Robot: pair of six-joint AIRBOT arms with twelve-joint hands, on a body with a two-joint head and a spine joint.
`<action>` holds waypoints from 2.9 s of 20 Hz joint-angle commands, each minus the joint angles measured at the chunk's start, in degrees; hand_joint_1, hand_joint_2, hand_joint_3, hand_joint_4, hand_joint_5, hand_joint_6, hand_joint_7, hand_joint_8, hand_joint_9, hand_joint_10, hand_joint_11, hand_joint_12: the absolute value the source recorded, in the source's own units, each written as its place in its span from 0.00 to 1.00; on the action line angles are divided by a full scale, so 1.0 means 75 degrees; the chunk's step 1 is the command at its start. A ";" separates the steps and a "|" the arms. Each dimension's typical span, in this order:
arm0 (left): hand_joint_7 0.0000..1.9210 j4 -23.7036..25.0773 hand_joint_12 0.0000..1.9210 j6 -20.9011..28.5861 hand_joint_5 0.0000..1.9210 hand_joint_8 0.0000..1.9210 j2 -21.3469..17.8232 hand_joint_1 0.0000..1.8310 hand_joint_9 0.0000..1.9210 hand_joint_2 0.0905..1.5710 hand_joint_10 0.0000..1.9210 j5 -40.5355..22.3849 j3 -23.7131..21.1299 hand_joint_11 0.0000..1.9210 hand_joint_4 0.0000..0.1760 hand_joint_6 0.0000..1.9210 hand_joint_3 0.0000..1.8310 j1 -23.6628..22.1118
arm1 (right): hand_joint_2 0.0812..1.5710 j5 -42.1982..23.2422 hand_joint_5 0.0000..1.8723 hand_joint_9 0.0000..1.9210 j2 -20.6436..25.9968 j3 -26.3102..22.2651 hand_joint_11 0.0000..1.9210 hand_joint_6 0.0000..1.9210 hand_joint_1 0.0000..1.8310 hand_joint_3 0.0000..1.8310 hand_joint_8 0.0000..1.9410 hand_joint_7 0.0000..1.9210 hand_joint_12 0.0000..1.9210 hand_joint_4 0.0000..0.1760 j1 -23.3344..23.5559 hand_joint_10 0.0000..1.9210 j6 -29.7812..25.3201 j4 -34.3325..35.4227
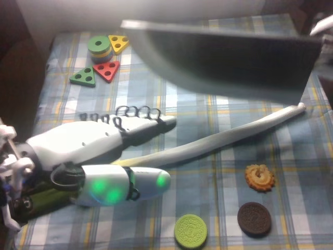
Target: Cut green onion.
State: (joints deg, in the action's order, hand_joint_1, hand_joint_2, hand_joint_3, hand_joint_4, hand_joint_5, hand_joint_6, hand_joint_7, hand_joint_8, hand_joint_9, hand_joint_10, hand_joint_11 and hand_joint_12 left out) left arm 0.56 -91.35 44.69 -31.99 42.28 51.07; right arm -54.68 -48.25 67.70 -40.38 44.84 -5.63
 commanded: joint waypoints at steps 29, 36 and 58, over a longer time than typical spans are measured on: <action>0.00 -0.2215 0.00 -0.0135 0.00 0.00 -0.0913 0.00 0.00 0.83 0.00 -0.5064 -0.0463 0.00 0.00 0.00 0.00 0.1338 | 0.90 0.2580 0.61 0.80 -0.0304 0.1235 0.79 1.00 0.27 0.00 1.00 0.74 1.00 0.44 0.2296 1.00 0.0639 -0.0961; 0.00 -0.2171 0.00 -0.0136 0.00 0.00 -0.0911 0.00 0.00 0.82 0.00 -0.5029 -0.0463 0.00 0.00 0.00 0.00 0.1347 | 0.90 0.3525 0.59 0.73 -0.0561 0.1527 0.74 1.00 0.19 0.00 1.00 0.67 1.00 0.57 0.3188 1.00 0.0780 -0.1690; 0.00 -0.2313 0.00 -0.0135 0.00 0.00 -0.0957 0.00 0.00 0.83 0.00 -0.5624 -0.0549 0.00 0.00 0.00 0.00 0.1486 | 0.63 0.3013 0.07 0.20 -0.0315 0.1267 0.12 0.00 0.35 0.00 0.00 0.18 0.13 0.43 0.1855 0.01 0.0760 -0.0168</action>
State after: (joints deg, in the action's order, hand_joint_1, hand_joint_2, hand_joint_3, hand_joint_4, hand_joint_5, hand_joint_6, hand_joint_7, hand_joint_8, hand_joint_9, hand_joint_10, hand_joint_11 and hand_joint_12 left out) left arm -17.10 -92.62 37.93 -66.39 38.37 62.46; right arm -25.02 -51.24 77.10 -26.79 50.50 -8.10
